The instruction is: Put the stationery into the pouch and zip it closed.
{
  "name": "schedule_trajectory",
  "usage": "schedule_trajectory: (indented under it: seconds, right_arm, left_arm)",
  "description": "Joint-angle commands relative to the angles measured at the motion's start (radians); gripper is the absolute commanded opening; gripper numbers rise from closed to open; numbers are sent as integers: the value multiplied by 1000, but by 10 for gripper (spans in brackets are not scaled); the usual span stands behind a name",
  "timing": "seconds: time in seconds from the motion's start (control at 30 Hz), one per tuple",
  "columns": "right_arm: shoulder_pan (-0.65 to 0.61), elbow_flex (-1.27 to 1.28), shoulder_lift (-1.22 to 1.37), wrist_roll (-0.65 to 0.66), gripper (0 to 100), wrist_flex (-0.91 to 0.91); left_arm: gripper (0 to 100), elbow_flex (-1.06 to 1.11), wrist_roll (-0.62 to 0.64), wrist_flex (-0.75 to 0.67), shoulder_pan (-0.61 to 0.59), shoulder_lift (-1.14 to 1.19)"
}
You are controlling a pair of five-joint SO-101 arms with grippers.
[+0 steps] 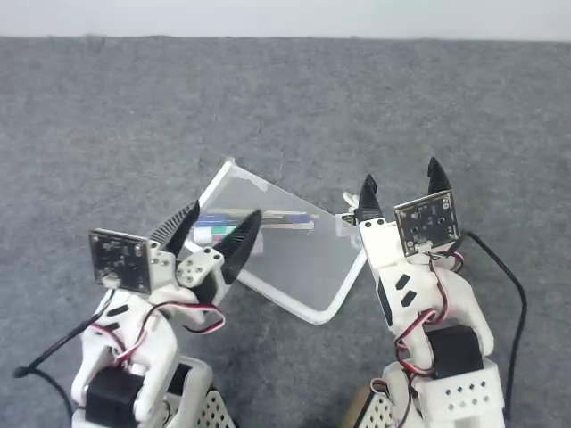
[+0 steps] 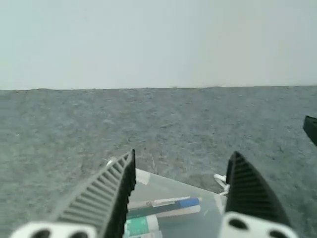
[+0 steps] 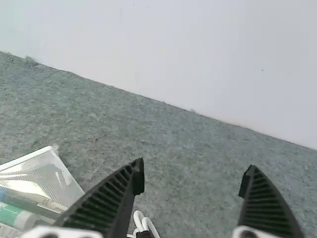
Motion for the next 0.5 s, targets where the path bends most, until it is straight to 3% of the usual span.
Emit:
schedule_trajectory:
  seconds: [0.0,0.23,0.37,0.47]
  right_arm:
    - [4,-6,-16,8,293,4]
    - [4,9,-18,9,82,-42]
    - [5,41,-18,14,49,-93]
    - [30,49,-61,5,48,-88]
  left_arm:
    - [279,-25,11,-63,-69,31]
    - [137,47,9,-196,-109,31]
    - [24,45,2,-203,-109,31]
    - [10,45,-15,-203,-109,31]
